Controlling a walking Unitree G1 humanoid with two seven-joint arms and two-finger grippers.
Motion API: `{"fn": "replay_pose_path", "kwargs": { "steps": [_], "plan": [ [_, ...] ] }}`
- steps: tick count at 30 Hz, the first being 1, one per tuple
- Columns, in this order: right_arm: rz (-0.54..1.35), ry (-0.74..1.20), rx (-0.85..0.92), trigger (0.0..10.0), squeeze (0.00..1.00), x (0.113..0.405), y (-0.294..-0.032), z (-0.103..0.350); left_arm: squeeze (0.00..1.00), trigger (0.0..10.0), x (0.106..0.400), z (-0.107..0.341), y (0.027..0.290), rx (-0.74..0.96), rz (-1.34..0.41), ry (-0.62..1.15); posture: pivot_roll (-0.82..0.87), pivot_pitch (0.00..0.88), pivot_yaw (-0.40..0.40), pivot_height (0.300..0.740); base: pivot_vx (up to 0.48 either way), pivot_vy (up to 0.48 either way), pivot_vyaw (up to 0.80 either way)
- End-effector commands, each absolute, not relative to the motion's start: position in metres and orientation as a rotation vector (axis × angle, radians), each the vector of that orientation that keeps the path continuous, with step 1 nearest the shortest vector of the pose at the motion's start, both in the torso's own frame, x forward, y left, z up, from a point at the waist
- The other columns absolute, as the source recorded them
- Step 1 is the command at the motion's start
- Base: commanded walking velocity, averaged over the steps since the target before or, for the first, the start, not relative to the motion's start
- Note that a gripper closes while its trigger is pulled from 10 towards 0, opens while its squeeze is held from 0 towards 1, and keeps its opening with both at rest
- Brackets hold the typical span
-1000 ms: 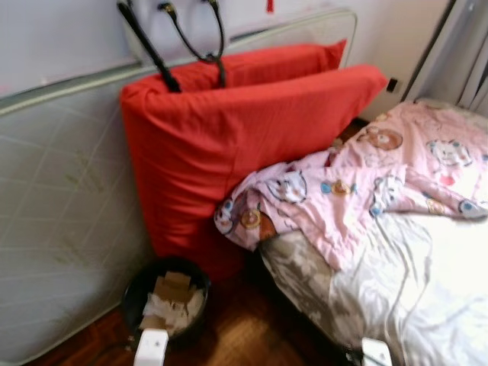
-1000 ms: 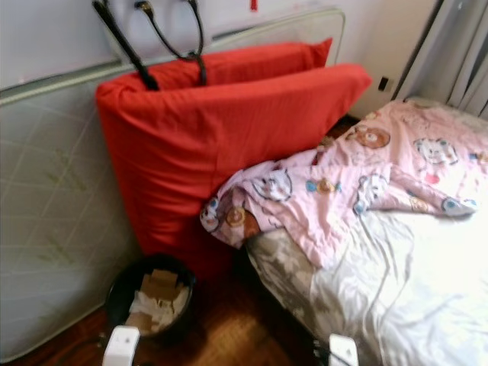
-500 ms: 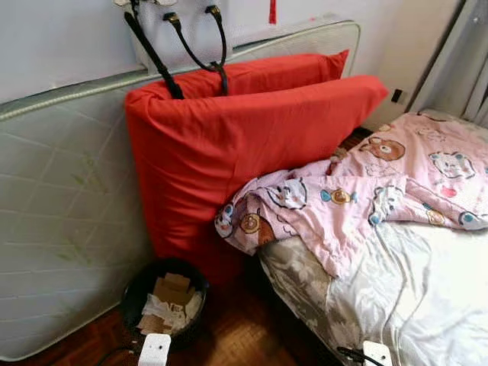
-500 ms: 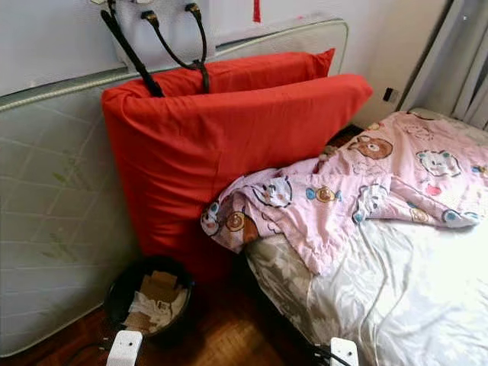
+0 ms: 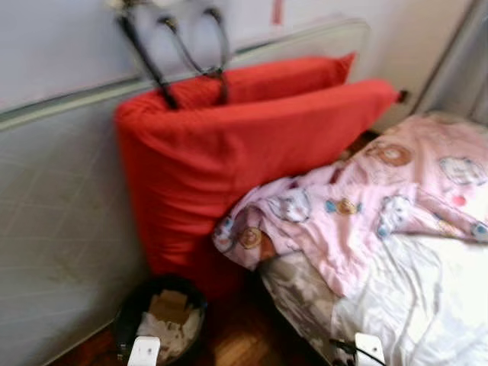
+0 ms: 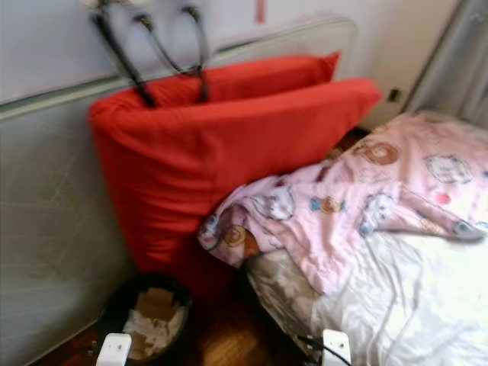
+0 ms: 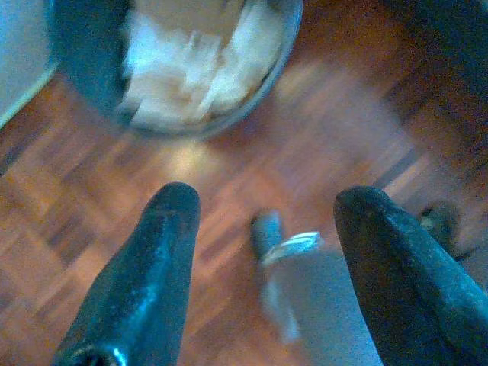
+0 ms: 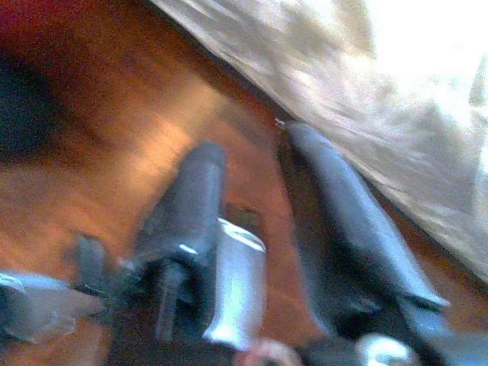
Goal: Clean up the room
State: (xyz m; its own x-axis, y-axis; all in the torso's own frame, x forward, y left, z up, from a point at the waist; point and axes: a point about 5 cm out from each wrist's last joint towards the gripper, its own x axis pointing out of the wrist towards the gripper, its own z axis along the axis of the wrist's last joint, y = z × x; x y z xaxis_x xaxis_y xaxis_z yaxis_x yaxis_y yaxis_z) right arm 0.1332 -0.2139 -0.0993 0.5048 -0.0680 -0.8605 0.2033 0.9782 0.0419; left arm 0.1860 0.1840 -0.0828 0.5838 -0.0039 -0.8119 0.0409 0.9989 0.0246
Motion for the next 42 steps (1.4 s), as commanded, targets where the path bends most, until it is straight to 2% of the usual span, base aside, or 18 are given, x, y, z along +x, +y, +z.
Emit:
{"fn": "replay_pose_path", "kwargs": {
  "steps": [1,14,23,30,31,32,33,34,35,36,37,42],
  "plan": [
    [-0.133,0.980,0.153,10.0,0.00,0.151,-0.204,-0.094,0.00,10.0,0.176,-0.086,0.198,0.063,0.003,0.985,-0.01,0.000,-0.024,0.740,0.330,0.000,0.00],
    [-0.143,0.980,0.150,10.0,0.00,0.151,-0.205,-0.094,0.00,10.0,0.176,-0.086,0.198,0.054,0.010,0.981,-0.01,0.000,-0.027,0.740,0.333,0.000,0.00],
    [-0.133,0.928,0.163,10.0,0.00,0.155,-0.204,-0.092,0.00,10.0,0.177,-0.084,0.200,0.027,0.060,0.942,-0.02,0.000,-0.023,0.740,0.000,0.000,0.00],
    [-0.111,0.823,0.189,10.0,0.00,0.162,-0.203,-0.086,0.00,10.0,0.181,-0.080,0.200,-0.060,0.128,0.832,-0.02,0.000,-0.026,0.740,0.000,0.000,0.00],
    [-0.192,0.757,0.112,10.0,0.00,0.189,-0.156,-0.078,0.00,10.0,0.182,-0.079,0.200,-0.064,0.131,0.811,-0.02,0.000,-0.026,0.740,0.000,0.000,0.00],
    [-0.214,0.708,0.102,10.0,0.00,0.204,-0.240,-0.058,0.00,10.0,0.203,-0.067,0.201,-0.048,0.122,0.727,-0.02,0.000,-0.028,0.740,0.000,0.000,0.00],
    [-0.210,0.639,0.103,10.0,0.00,0.212,-0.296,-0.030,0.00,10.0,0.226,-0.051,0.203,-0.030,0.119,0.637,-0.02,0.000,-0.027,0.740,0.000,0.000,0.00],
    [-0.192,0.583,0.108,10.0,0.00,0.214,-0.334,-0.006,0.00,10.0,0.243,-0.037,0.204,-0.016,0.112,0.561,-0.02,0.000,-0.027,0.740,0.000,0.000,0.00],
    [-0.163,0.541,0.117,10.0,0.00,0.211,-0.356,0.010,0.00,10.0,0.256,-0.026,0.205,-0.008,0.103,0.493,-0.02,0.000,-0.027,0.740,0.000,0.000,0.00],
    [-0.020,0.479,0.129,10.0,0.00,0.248,-0.247,-0.019,0.00,10.0,0.265,-0.014,0.205,-0.009,0.090,0.411,-0.02,0.000,-0.029,0.740,0.000,0.000,0.00],
    [0.065,0.383,0.150,10.0,0.00,0.268,-0.181,-0.015,0.00,10.0,0.270,-0.006,0.204,-0.016,0.069,0.351,-0.02,0.000,-0.031,0.740,0.000,0.000,0.00],
    [0.064,0.307,0.166,10.0,0.00,0.275,-0.176,-0.005,0.00,10.0,0.275,0.003,0.204,-0.031,0.056,0.279,-0.01,0.000,-0.040,0.740,0.000,0.000,0.00]
  ]
}}
